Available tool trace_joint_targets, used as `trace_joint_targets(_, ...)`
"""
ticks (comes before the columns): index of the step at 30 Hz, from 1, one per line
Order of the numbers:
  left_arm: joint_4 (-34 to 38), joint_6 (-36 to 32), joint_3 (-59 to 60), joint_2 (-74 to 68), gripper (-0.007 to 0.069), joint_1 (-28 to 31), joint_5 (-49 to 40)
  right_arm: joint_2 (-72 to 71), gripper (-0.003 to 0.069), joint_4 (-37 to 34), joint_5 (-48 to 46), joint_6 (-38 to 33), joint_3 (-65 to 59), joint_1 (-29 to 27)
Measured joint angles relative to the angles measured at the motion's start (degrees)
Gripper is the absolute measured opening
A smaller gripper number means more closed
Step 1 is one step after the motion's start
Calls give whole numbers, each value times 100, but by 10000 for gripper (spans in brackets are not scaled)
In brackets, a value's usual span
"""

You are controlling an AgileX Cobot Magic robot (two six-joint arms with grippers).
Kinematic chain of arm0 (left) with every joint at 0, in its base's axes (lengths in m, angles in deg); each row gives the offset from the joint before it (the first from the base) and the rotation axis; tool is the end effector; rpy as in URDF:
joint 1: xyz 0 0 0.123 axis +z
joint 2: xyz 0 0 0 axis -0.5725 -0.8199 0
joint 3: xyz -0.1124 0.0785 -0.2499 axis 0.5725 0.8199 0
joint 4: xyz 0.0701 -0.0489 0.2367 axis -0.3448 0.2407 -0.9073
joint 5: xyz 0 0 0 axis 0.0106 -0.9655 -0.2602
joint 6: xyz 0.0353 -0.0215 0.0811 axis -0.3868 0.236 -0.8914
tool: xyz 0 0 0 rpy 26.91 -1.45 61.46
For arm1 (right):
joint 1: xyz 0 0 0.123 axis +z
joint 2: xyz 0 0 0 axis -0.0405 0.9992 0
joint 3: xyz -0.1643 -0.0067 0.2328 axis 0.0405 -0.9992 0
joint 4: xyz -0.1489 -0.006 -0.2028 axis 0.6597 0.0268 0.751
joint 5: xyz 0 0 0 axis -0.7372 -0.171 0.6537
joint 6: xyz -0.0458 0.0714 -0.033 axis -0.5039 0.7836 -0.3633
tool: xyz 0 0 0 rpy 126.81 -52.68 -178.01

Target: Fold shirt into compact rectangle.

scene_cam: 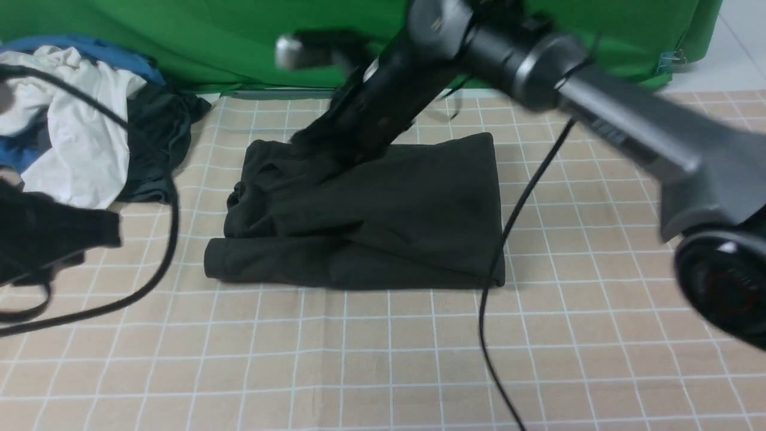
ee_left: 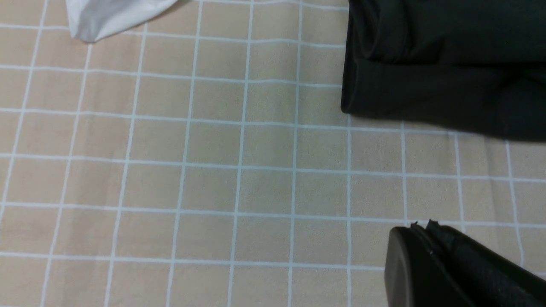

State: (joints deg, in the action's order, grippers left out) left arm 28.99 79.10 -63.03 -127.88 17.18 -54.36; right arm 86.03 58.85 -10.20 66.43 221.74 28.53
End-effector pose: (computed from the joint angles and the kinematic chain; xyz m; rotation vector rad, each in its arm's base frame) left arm 0.1823 -0.0454 0.3328 -0.0107 2.5412 -0.0581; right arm 0.4247 0.2912 0.2719 -0.8115 2.5023 0.6658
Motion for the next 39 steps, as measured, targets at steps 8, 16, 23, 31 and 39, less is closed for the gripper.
trace_joint_targets(8,1186,-959,-1281,-2058,20,0,655,-465,36,551,-464,65,-278,-665)
trace_joint_targets(16,2831,-2638,-2965,-4327,20,0,904,-899,36,646,-549,41,-1629,-692)
trace_joint_targets(23,3264,-3050,-3235,-5553,20,0,707,-918,36,669,-457,28,-1762,-692)
trace_joint_targets(31,2003,-2296,-2728,-5670,20,0,358,-924,36,675,-464,28,-1762,-692)
trace_joint_targets(39,1681,-2046,-2528,-5030,20,6,414,-936,36,635,-512,28,-1762,-685)
